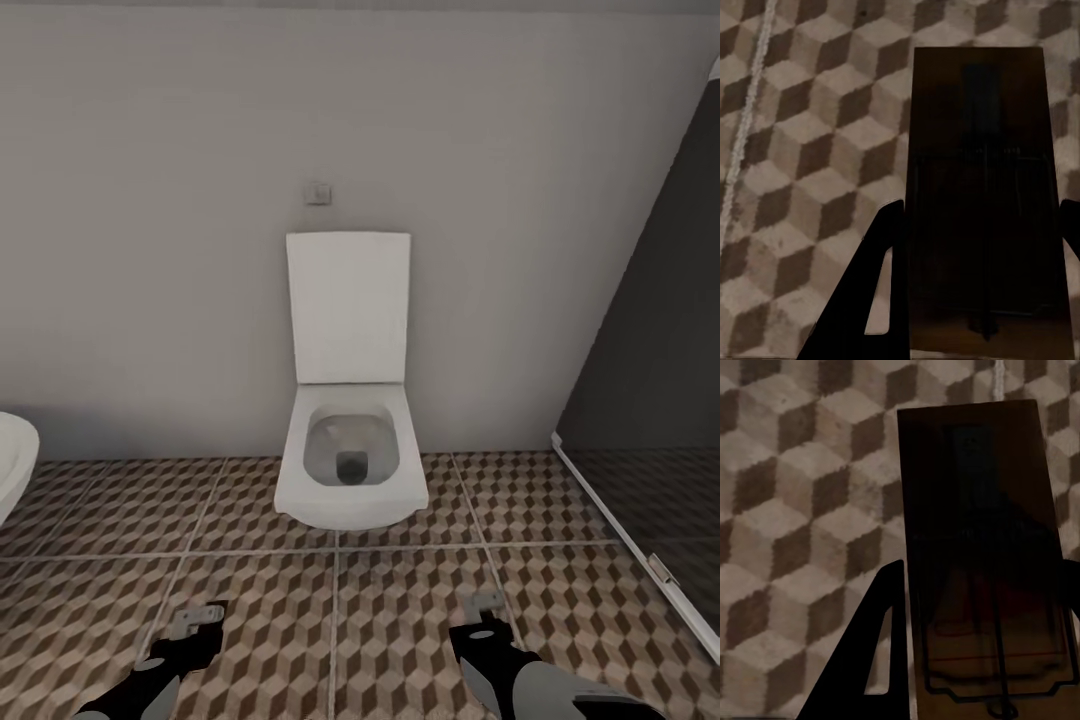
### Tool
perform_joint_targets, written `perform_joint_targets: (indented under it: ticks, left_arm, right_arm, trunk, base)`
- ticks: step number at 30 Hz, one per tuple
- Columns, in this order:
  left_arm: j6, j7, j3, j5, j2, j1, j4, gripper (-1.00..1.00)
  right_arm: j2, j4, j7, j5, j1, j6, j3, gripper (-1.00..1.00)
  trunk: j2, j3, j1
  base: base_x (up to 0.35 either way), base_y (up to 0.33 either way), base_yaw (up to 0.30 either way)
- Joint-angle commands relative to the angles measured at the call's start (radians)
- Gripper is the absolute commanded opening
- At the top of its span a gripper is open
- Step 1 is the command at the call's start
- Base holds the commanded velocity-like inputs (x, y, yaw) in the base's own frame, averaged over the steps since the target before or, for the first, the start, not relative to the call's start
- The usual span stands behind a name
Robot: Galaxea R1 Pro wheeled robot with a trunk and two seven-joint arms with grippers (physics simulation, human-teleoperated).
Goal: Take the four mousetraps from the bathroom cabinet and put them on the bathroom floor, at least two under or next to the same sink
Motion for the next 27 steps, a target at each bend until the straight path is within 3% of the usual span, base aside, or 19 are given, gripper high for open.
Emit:
perform_joint_targets:
  ticks: [1,9,21,27]
  left_arm:
    - [-0.003,0.007,-0.009,0.006,0.0,0.0,0.0,-1.0]
    - [-0.003,0.008,-0.009,0.006,0.0,0.0,0.002,-1.0]
    - [-0.012,0.01,-0.01,0.005,0.001,0.0,-0.01,-1.0]
    - [-0.013,0.01,-0.014,-0.032,0.001,0.0,-0.015,-1.0]
  right_arm:
    - [0.0,0.002,-0.002,0.009,-0.001,0.002,-0.005,-1.0]
    - [0.0,0.002,-0.002,0.008,-0.001,-0.014,-0.005,-1.0]
    - [0.0,-0.004,-0.013,0.008,-0.001,-0.06,-0.005,-1.0]
    - [0.001,-0.01,-0.02,0.009,-0.001,-0.119,-0.006,-1.0]
  trunk:
    - [-0.001,-0.005,0.0]
    - [-0.003,-0.036,0.004]
    - [-0.003,-0.036,0.004]
    - [-0.003,-0.036,0.004]
  base:
    - [0.0,0.0,0.0]
    - [0.0,0.0,0.0]
    - [0.0,0.0,0.0]
    - [0.0,0.0,0.0]
